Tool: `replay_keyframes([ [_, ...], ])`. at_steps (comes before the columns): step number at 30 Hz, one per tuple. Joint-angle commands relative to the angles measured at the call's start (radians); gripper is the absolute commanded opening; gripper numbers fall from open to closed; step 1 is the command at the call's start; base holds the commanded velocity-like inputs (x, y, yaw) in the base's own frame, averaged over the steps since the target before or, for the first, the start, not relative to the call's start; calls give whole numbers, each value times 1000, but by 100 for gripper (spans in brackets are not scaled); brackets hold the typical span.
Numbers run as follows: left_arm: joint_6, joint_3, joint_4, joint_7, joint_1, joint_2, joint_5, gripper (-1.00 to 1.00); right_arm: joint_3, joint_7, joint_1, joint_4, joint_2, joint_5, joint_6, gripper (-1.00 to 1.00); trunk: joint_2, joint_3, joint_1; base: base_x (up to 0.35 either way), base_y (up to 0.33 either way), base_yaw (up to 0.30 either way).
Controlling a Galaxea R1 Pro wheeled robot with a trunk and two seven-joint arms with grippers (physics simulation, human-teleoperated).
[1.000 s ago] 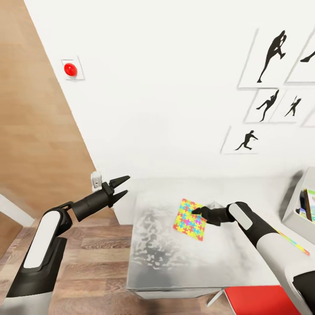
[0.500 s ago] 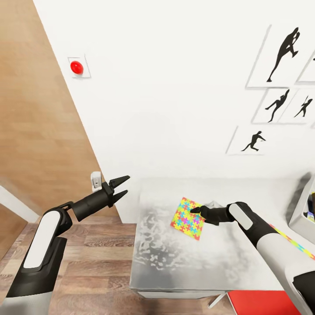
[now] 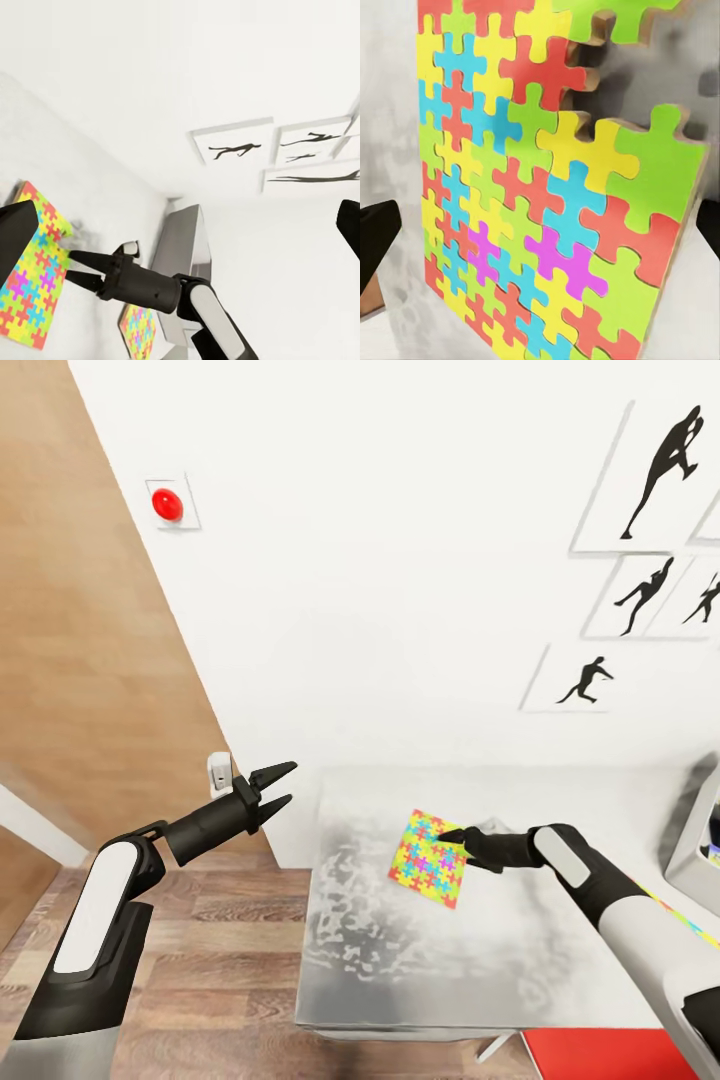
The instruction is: Put all the toys in the child's room - the three board games (two on the bed and one on the table), the two jigsaw puzzles on the table, and the tennis ball on the table - inside the toy box on the table in the child's room.
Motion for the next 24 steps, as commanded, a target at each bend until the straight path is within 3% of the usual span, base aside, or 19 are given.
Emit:
replay_keyframes([
  [1,4,1,-1,10,-1,0,11,100,4,16,0,1,-4,31,-4,100,-1,-2,2,0,0,5],
  [15,4,1,-1,11,-1,-1,11,100,4,60,2,1,-11,33,-11,100,-1,-2,2,0,0,67],
  [24,3,1,0,11,-1,-1,10,100,4,62,3,1,-10,32,-11,100,-1,-2,2,0,0,163],
])
